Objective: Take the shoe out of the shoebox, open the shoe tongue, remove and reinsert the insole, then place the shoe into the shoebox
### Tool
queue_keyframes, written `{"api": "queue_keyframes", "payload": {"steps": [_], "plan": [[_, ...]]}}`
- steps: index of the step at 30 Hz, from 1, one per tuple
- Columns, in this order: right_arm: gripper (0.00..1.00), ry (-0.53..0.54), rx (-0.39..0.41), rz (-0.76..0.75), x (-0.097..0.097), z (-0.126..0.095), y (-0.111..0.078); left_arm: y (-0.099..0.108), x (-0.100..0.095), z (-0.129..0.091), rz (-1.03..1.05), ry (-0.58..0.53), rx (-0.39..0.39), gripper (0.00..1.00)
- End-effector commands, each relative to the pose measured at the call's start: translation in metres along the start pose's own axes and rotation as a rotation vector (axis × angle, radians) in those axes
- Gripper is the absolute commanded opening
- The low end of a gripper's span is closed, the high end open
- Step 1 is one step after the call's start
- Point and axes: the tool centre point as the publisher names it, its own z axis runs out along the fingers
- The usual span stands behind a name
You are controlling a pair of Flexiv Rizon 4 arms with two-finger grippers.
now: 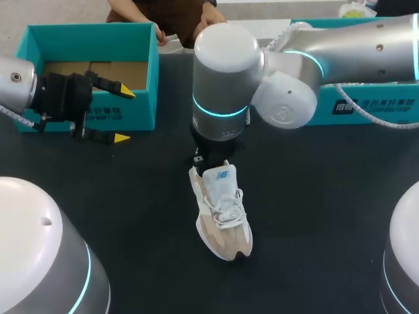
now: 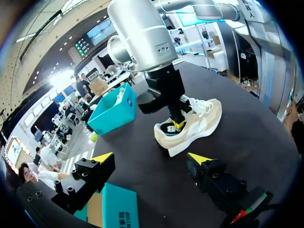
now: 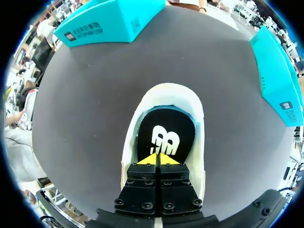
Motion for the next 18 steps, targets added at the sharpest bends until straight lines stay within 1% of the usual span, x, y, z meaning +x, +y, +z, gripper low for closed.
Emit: {"api": "queue_keyframes", "payload": {"steps": [1,3,6,9,12,14,18], "plan": [[0.00,0.031,0.024,-0.007,0.003,0.024,0.005,0.000,0.001,0.000,0.001,0.000,-0.002,1.00],[0.00,0.019,0.035,-0.013,0.003,0.023,0.005,0.000,0.001,0.000,0.001,0.000,-0.002,1.00],[0.00,-0.026,0.031,-0.010,0.002,0.010,0.003,0.000,0.001,0.000,0.001,0.000,-0.002,1.00],[0.00,-0.074,0.008,-0.010,-0.001,-0.007,0.006,0.000,0.001,0.000,0.001,0.000,-0.002,1.00],[0.00,-0.116,-0.028,-0.012,-0.006,-0.017,0.016,0.000,0.001,0.000,0.001,0.000,-0.002,1.00],[0.00,-0.131,-0.050,-0.014,-0.008,-0.018,0.024,0.000,0.001,0.000,0.001,0.000,-0.002,1.00],[0.00,-0.137,-0.089,-0.002,-0.013,-0.006,0.039,0.000,0.001,0.000,0.001,0.000,-0.002,1.00]]}}
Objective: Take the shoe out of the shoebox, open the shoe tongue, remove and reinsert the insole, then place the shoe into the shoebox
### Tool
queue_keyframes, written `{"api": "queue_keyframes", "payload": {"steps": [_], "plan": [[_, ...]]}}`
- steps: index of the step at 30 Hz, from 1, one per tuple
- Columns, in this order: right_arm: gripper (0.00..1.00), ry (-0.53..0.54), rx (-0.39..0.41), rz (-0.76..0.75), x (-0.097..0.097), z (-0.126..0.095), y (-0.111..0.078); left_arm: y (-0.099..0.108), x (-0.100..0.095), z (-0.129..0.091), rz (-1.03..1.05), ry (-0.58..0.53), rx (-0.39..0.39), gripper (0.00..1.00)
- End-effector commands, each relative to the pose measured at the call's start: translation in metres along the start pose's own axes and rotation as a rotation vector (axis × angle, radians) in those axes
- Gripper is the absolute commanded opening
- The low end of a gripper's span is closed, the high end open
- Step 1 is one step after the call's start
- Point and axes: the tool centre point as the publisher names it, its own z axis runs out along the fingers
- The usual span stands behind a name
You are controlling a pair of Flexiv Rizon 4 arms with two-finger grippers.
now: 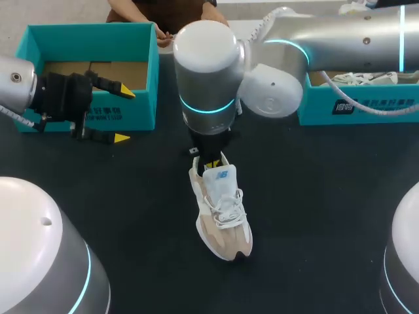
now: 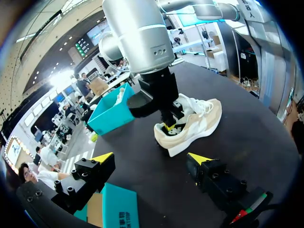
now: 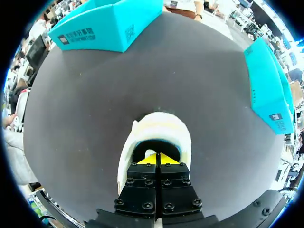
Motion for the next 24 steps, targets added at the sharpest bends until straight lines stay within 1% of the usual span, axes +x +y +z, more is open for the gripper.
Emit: {"api": "queue_keyframes", "payload": {"steps": [1,3,5,9,13,17,19,22,24], "plan": [[0.00,-0.018,-0.026,0.021,0.000,0.012,0.007,0.000,0.001,0.000,0.001,0.000,-0.002,1.00],[0.00,-0.013,-0.040,0.029,0.000,0.021,0.011,0.000,0.001,0.000,0.001,0.000,-0.002,1.00],[0.00,-0.006,-0.025,0.021,0.002,0.032,0.013,0.000,0.001,0.000,0.001,0.000,-0.002,1.00],[0.00,0.013,-0.004,0.033,0.007,0.049,0.008,0.000,0.001,0.000,0.001,0.000,-0.002,1.00],[0.00,0.036,0.013,0.043,0.013,0.056,0.000,0.000,0.001,0.000,0.001,0.000,-0.002,1.00],[0.00,0.010,0.014,0.039,0.012,0.041,-0.004,0.000,0.001,0.000,0.001,0.000,-0.002,1.00],[0.00,-0.019,0.016,0.030,0.009,0.029,-0.006,0.000,0.001,0.000,0.001,0.000,-0.002,1.00],[0.00,-0.049,0.007,0.022,0.004,0.016,-0.006,0.000,0.001,0.000,0.001,0.000,-0.002,1.00],[0.00,-0.052,0.012,0.011,0.001,0.013,-0.006,0.000,0.001,0.000,0.001,0.000,-0.002,1.00]]}}
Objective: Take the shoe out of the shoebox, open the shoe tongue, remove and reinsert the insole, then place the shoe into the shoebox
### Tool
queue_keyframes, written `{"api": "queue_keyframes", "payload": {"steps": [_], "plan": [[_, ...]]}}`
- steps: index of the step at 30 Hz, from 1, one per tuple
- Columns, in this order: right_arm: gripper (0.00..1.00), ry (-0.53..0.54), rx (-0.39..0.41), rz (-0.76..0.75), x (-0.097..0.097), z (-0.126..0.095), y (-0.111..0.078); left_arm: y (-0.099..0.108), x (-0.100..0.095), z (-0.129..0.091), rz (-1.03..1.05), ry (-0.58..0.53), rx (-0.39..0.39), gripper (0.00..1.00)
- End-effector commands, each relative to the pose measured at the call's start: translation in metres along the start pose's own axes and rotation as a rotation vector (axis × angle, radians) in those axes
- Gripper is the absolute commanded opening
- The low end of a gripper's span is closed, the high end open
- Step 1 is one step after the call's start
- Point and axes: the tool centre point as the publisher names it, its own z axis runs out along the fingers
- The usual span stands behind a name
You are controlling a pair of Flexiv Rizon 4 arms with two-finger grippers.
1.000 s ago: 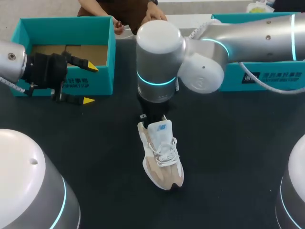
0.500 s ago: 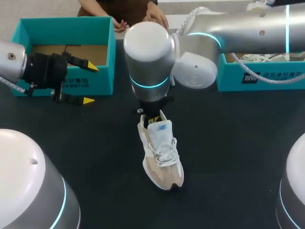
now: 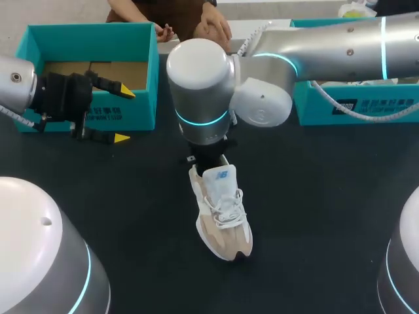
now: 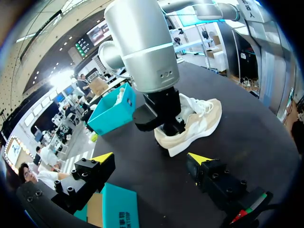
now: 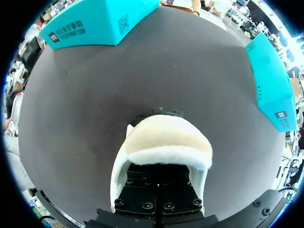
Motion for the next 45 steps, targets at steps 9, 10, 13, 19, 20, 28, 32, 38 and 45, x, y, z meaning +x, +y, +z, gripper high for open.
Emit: {"api": "queue_keyframes", "payload": {"steps": [9,10,13,19,20,28,32,38,45], "plan": [[0.00,0.035,0.045,-0.001,-0.011,0.004,-0.012,0.000,0.001,0.000,0.001,0.000,-0.002,1.00],[0.00,0.046,0.056,-0.004,-0.009,0.008,-0.014,0.000,0.001,0.000,0.001,0.000,-0.002,1.00],[0.00,0.092,0.088,-0.018,-0.005,0.015,-0.018,0.000,0.001,0.000,0.001,0.000,-0.002,1.00],[0.00,0.106,0.132,-0.055,-0.007,-0.007,-0.025,0.000,0.001,0.000,0.001,0.000,-0.002,1.00],[0.00,0.104,0.141,-0.062,-0.008,-0.012,-0.026,0.000,0.001,0.000,0.001,0.000,-0.002,1.00],[0.00,0.202,0.260,-0.134,-0.012,-0.048,-0.039,0.000,0.001,0.000,0.001,0.000,-0.002,1.00],[0.00,0.245,0.344,-0.154,-0.007,-0.056,-0.048,0.000,0.001,0.000,0.001,0.000,-0.002,1.00],[0.80,0.244,0.396,-0.125,-0.005,-0.055,-0.062,0.000,0.001,0.000,0.001,0.000,-0.002,1.00],[1.00,0.233,0.384,-0.079,-0.008,-0.041,-0.068,0.000,0.001,0.000,0.001,0.000,-0.002,1.00]]}}
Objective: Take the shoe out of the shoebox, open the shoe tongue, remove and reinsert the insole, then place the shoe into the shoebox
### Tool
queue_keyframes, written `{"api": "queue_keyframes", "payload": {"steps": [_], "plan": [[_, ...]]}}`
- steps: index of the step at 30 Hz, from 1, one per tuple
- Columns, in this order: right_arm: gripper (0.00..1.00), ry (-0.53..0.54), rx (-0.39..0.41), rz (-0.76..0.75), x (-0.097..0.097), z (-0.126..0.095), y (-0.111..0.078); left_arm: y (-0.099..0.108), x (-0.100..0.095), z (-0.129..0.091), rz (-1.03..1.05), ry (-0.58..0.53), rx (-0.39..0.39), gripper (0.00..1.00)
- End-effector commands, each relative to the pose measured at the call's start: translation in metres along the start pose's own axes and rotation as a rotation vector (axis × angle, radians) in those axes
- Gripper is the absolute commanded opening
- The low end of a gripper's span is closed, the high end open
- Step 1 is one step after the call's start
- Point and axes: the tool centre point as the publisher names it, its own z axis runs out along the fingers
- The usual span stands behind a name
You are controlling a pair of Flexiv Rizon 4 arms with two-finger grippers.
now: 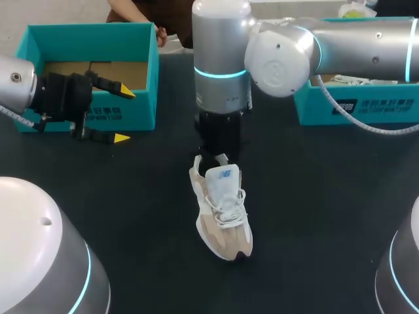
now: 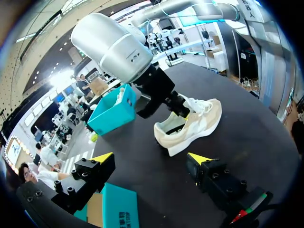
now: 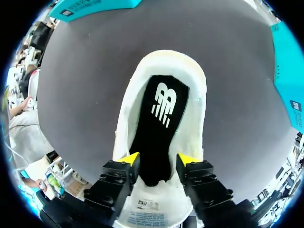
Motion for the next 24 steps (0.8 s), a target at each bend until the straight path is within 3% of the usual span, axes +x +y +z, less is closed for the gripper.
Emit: {"api": "queue_keyframes", "payload": {"steps": [1,12,24], "plan": [[1.00,0.008,-0.014,0.002,-0.002,0.007,-0.001,0.000,0.001,0.000,0.001,0.000,-0.002,1.00],[1.00,0.029,-0.011,-0.043,0.001,0.005,0.003,0.000,0.001,0.000,0.001,0.000,-0.002,1.00],[1.00,0.023,-0.023,-0.068,0.010,-0.012,0.002,0.000,0.001,0.000,0.001,0.000,-0.002,1.00]]}}
